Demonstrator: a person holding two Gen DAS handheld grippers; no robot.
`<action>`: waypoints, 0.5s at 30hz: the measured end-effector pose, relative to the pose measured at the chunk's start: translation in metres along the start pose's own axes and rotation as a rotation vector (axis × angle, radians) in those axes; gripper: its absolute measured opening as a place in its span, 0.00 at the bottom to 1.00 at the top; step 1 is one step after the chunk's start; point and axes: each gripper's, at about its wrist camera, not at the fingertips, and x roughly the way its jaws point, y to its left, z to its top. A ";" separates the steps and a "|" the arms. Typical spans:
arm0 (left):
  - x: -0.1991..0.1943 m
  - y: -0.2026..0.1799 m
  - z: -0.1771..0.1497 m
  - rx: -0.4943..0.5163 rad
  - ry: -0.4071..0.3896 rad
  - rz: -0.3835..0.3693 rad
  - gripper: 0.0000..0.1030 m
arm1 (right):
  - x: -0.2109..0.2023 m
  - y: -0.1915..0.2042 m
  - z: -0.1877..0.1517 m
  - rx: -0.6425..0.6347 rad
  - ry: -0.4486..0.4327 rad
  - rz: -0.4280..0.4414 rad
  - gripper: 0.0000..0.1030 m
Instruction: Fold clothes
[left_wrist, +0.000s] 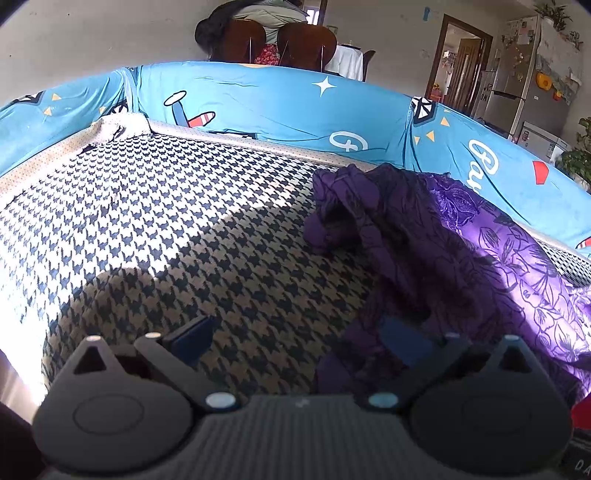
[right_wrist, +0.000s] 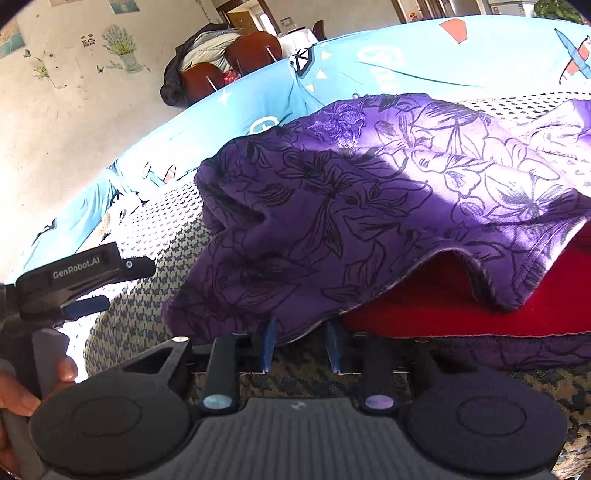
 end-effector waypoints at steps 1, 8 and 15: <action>0.000 0.000 0.000 0.001 0.001 0.000 1.00 | -0.001 -0.001 0.001 0.004 -0.006 -0.003 0.30; 0.001 -0.004 -0.002 0.020 0.009 -0.017 1.00 | 0.006 -0.012 0.008 0.081 0.012 0.006 0.30; 0.001 -0.008 -0.009 0.066 0.047 -0.079 1.00 | 0.029 -0.007 0.028 0.052 0.033 0.045 0.14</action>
